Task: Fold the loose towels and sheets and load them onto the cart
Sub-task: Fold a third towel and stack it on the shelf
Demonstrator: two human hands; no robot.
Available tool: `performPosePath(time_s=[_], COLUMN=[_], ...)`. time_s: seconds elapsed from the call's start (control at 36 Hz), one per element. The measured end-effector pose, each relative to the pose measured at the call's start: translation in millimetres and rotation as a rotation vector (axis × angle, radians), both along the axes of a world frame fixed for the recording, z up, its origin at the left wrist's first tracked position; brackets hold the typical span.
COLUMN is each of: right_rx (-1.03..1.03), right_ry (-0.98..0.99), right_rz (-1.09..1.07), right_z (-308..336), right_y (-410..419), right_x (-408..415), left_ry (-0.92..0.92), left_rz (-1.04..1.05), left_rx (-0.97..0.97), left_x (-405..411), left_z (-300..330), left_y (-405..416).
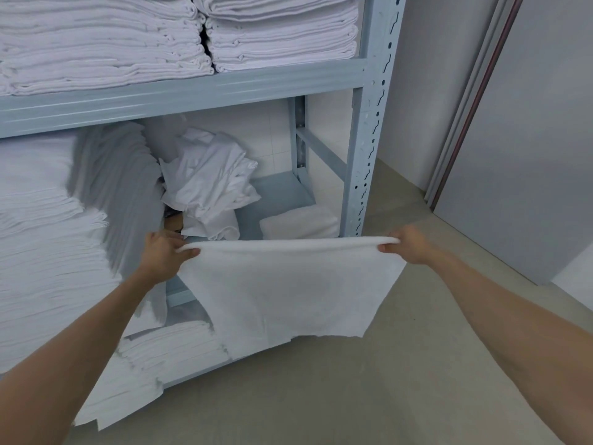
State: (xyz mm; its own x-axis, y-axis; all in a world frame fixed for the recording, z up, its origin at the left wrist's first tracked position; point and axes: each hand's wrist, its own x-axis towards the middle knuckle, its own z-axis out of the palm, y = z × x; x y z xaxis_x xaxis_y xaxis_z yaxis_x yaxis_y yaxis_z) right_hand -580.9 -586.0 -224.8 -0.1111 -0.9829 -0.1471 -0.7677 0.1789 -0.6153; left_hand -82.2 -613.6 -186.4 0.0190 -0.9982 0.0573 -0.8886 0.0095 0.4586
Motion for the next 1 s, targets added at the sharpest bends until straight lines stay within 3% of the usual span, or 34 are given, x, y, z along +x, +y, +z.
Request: performPosePath(time_s=[0.08,0.19,0.22,0.31,0.39,0.53,0.69,0.89,1.0], right_rx=[0.045,0.052,0.081,0.178,0.129,0.097,0.057,-0.016,0.012], right_ry=[-0.139,-0.446,-0.371,0.105,0.198,0.024,-0.105,-0.416,-0.442], right_rz=[-0.066,-0.166,-0.169,-0.169,-0.172,-0.224,-0.172,-0.121,-0.067], right_z=[5.2,7.6,5.9,-1.4,-6.4,-13.2,1.2,23.8,25.5], right_y=[4.1,10.6,11.9,13.9,7.7,8.9,8.4,21.4,29.4], right_x=[-7.7,-15.9,-14.4,6.6,25.7,40.5,77.5,142.6,163.3], left_ry=[0.209,0.513,0.501,0.317,0.311,0.469,0.353,0.389,0.371], left_rz=[0.02,0.112,0.117,0.093,0.131,0.179,0.099,-0.094,-0.129], left_rx=[0.077,0.008,0.039,0.204,0.212,0.237,0.119,0.064,0.012], left_x=[7.3,14.1,10.4,-11.8,-32.5,-47.5,-94.2,-168.9,-191.4], left_z=[9.4,15.7,13.4,-3.8,-16.1,-22.2,-8.4,-4.9,-12.5], left_y=[-0.2,2.7,4.2,10.1,11.4,10.0,13.3,25.9,34.6])
